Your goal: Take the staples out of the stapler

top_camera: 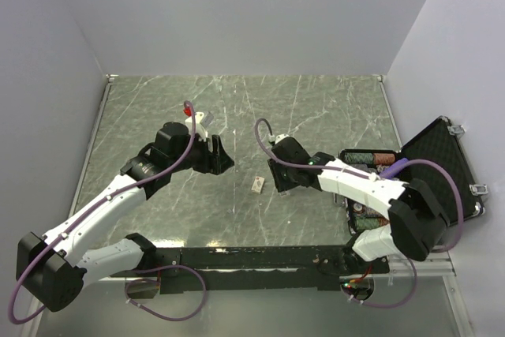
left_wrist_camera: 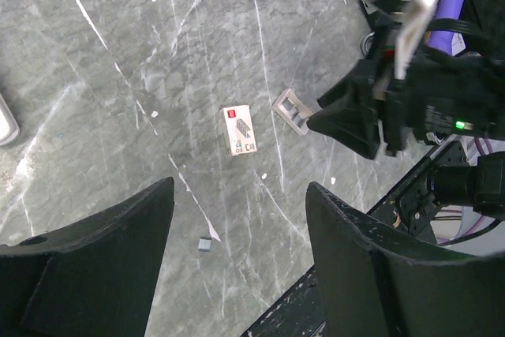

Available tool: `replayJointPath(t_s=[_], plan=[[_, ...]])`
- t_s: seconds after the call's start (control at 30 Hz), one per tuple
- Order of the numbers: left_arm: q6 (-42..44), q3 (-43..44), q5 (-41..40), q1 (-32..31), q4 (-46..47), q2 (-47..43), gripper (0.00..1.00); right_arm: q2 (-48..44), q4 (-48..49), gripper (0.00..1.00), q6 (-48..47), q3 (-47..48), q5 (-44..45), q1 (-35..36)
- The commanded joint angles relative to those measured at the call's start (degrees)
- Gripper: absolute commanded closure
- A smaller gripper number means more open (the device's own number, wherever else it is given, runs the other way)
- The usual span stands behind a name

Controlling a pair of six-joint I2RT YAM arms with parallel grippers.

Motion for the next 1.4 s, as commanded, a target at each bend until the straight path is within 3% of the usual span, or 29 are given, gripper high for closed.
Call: replayJointPath(t_s=[0.0, 0.2, 0.53, 0.9, 1.37], plan=[[0.3, -0.2, 0.7, 0.4, 2.0, -0.5, 0.27, -4.7, -0.6, 0.56, 0.5, 1.0, -1.0, 1.7], [0.2, -0.1, -1.2, 0.5, 1.4, -1.3, 0.27, -7.4, 3.2, 0.52, 1.1, -1.4, -6.2, 6.6], [-0.2, -0.5, -12.4, 0.7, 0.1, -8.4, 0.25, -5.7, 10.5, 0.46, 4.0, -2.3, -9.2, 14.7], [-1.8, -0.9, -27.2, 2.7, -2.3, -17.0, 0.20, 3.7, 13.1, 0.41, 4.8, 2.9, -8.3, 19.8], [-3.4, -3.1, -32.7, 4.4, -1.0, -26.4, 0.16, 14.7, 14.0, 0.40, 3.3, 10.1, -6.9, 22.9]])
